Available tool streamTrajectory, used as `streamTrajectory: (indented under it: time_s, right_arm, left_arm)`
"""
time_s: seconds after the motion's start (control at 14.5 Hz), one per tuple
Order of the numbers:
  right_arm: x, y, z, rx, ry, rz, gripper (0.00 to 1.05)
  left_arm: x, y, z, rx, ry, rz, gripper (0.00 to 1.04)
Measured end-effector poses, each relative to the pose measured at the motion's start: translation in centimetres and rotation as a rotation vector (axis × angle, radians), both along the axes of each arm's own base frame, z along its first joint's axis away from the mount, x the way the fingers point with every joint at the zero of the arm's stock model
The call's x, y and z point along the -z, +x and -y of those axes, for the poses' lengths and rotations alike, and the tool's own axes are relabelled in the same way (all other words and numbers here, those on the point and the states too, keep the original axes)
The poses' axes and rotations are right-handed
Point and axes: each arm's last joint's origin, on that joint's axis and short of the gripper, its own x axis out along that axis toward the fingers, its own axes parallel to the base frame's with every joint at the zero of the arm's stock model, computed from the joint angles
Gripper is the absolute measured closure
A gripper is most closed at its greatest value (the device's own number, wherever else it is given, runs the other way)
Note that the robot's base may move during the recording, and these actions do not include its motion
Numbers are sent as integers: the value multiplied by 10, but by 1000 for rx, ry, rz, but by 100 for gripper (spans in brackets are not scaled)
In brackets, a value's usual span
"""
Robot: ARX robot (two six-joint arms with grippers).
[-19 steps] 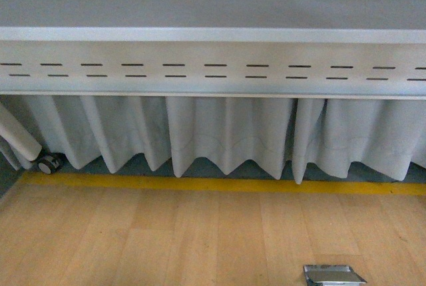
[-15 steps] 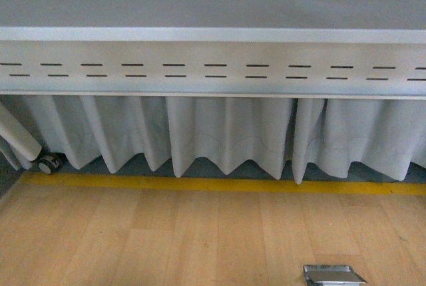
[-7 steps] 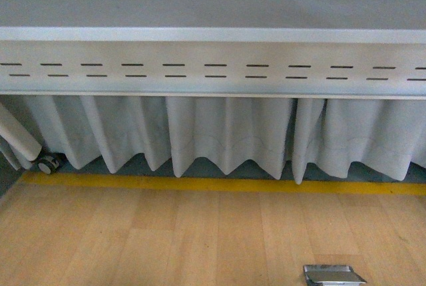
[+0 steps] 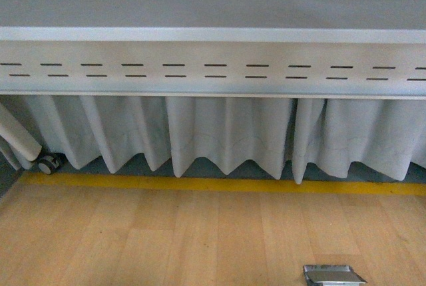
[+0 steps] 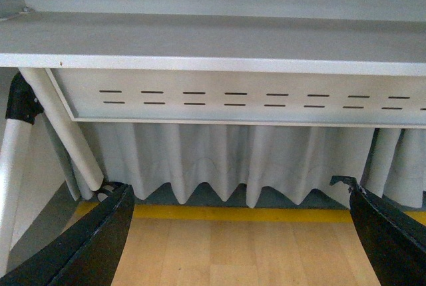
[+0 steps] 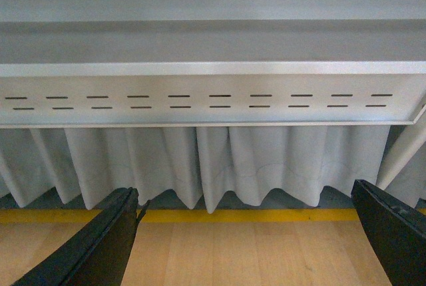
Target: Open oven
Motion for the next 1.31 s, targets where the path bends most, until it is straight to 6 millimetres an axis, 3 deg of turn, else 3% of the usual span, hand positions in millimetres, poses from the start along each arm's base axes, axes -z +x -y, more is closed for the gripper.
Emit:
streamTrajectory:
  time_s: [1.31]
  right_arm:
    - [0, 0, 0, 0, 0, 0, 6]
  left_arm:
    - [0, 0, 0, 0, 0, 0, 7]
